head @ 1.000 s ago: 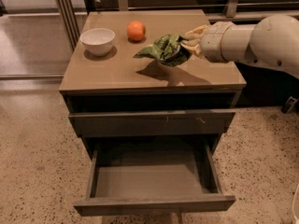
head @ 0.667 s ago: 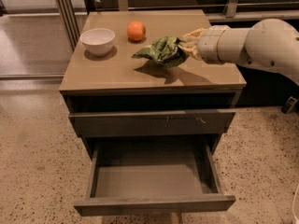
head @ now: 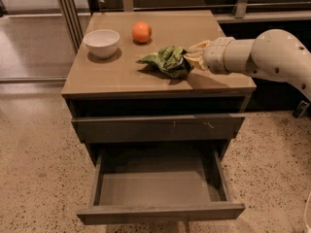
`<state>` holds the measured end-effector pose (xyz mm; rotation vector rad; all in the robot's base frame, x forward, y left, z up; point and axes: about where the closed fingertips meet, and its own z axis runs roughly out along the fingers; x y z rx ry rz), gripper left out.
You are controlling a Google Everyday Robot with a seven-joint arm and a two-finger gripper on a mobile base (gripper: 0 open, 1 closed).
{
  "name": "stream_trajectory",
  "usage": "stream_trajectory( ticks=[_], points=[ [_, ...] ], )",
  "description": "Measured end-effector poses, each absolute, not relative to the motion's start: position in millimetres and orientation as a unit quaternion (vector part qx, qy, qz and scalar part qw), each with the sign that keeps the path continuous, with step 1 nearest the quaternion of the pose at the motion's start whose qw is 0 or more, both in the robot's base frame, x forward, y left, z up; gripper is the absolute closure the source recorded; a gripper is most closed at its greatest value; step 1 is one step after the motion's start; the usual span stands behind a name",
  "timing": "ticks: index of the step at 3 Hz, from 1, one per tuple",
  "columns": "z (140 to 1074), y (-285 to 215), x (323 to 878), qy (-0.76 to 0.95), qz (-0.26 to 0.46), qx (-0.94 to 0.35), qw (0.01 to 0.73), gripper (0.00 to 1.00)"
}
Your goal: Pick green jalapeno chip bag from middle drawer and place on counter
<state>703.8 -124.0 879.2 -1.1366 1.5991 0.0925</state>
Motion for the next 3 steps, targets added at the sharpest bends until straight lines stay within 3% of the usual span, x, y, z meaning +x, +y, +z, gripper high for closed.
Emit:
stream_trajectory(
  ticks=[1,3],
  points=[
    [878.9,-124.0,703.8,0.677,0.039,-0.481,0.555,0.82],
    [878.9,-123.9,703.8,0.677,0.04,-0.481,0.555,0.35]
  ],
)
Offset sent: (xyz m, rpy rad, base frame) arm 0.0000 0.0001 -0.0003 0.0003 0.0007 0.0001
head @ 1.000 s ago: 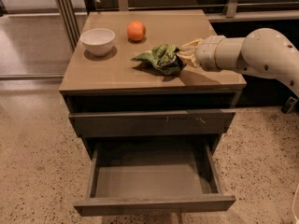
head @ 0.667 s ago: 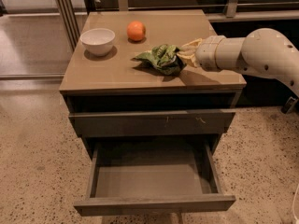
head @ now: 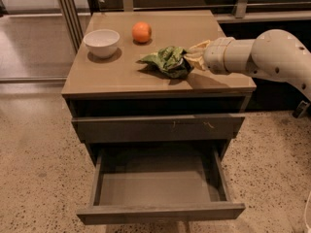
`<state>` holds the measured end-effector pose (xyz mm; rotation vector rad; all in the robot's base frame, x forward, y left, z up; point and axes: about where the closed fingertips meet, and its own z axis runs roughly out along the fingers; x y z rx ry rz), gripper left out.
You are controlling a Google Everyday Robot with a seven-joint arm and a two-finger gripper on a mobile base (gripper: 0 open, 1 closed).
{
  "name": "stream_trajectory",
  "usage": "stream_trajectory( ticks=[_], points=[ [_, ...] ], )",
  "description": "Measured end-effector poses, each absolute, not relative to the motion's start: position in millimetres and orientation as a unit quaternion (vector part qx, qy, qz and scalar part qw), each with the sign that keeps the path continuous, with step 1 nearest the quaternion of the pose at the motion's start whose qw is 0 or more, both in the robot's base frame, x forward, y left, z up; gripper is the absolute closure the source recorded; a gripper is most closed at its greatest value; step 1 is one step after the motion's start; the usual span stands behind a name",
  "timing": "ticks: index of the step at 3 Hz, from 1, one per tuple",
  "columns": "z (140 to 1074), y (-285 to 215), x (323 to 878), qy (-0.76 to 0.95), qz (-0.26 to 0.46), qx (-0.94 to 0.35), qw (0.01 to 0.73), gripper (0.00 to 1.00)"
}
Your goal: Pick green jalapeno chip bag from middle drawer and place on counter
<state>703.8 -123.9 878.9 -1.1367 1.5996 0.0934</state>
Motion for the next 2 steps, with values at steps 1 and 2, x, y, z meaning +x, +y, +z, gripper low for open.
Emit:
stream_trajectory(
  ticks=[1,2],
  points=[
    [878.9,-123.9,703.8,0.677,0.04,-0.481,0.555,0.12],
    [878.8,-123.8,703.8,0.677,0.04,-0.481,0.555,0.0]
  ],
)
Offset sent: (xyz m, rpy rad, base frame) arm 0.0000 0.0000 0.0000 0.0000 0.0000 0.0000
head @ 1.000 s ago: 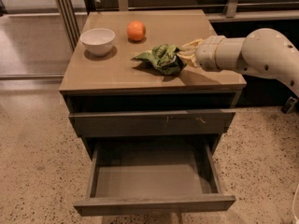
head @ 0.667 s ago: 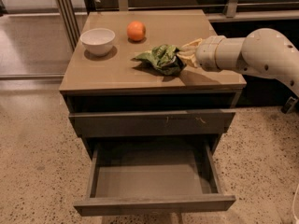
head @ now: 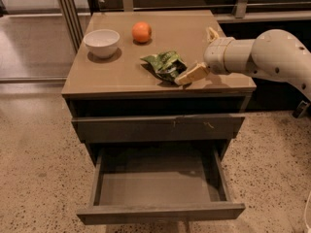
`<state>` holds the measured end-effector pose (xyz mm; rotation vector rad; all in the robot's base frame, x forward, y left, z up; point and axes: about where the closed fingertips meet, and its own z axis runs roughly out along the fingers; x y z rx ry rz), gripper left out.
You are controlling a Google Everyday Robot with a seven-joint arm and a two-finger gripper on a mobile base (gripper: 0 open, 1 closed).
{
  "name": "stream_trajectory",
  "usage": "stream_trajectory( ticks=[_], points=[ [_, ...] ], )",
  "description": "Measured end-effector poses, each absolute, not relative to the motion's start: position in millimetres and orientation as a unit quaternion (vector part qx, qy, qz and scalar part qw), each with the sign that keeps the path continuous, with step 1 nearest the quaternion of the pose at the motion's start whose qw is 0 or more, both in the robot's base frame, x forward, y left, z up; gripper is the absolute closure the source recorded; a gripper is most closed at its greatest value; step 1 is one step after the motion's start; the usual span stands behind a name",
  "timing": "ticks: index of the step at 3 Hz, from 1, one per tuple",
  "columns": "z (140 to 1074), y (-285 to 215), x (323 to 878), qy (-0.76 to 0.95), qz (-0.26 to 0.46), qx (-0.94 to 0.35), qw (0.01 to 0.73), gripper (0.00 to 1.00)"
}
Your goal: Pick green jalapeno chip bag from middle drawer and place on counter
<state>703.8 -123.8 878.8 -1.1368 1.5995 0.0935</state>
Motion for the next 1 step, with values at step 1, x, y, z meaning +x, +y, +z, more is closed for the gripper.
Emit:
stream_trajectory(
  ticks=[1],
  points=[
    [878.8,-123.7,703.8,0.677,0.04,-0.481,0.555,0.0]
  ],
)
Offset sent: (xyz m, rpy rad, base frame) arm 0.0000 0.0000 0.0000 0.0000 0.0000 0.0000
